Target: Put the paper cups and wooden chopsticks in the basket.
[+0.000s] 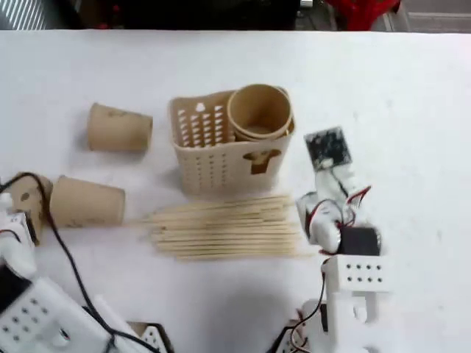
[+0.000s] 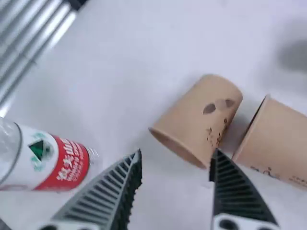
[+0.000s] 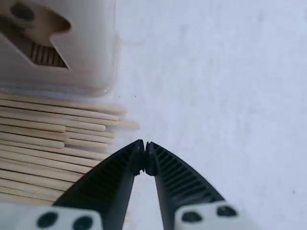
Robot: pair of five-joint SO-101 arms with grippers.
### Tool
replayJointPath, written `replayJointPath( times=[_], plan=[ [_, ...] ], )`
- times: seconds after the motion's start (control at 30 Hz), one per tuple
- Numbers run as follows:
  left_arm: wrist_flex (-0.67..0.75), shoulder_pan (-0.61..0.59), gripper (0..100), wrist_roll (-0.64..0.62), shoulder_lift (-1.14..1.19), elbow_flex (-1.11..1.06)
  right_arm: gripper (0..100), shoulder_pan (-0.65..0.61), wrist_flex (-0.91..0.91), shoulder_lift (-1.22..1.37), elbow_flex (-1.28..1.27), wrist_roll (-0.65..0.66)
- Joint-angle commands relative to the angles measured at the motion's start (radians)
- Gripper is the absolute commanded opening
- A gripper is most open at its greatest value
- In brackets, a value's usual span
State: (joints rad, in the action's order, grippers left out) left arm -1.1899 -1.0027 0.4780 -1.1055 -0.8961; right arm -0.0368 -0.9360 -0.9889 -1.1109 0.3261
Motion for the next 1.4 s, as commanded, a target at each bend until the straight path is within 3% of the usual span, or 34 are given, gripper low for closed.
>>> replayJointPath(
  times=[0.0, 0.23, 0.43, 1.03, 1.23, 1.37],
  plan=[
    [0.038, -0.038, 28, 0.006, 0.093, -0.028, 2.1, 0.008, 0.07, -0.048, -0.061, 0.074],
    [0.107, -0.033, 28, 0.012, 0.326, -0.037, 2.1, 0.007, 0.09, -0.102, -0.199, 0.083],
    [0.203, 0.054, 28, -0.13, 0.481, -0.035, 2.1, 0.001, 0.177, -0.173, -0.285, 0.084],
    [0.496, 0.07, 28, -0.172, 0.63, -0.064, 2.1, 0.001, 0.177, -0.209, -0.304, 0.084],
    [0.557, 0.07, 14, -0.17, 0.653, -0.066, 2.1, 0.001, 0.185, -0.217, -0.318, 0.084],
    [0.571, 0.07, 11, -0.167, 0.654, -0.063, 2.1, 0.001, 0.185, -0.217, -0.318, 0.084]
  ],
)
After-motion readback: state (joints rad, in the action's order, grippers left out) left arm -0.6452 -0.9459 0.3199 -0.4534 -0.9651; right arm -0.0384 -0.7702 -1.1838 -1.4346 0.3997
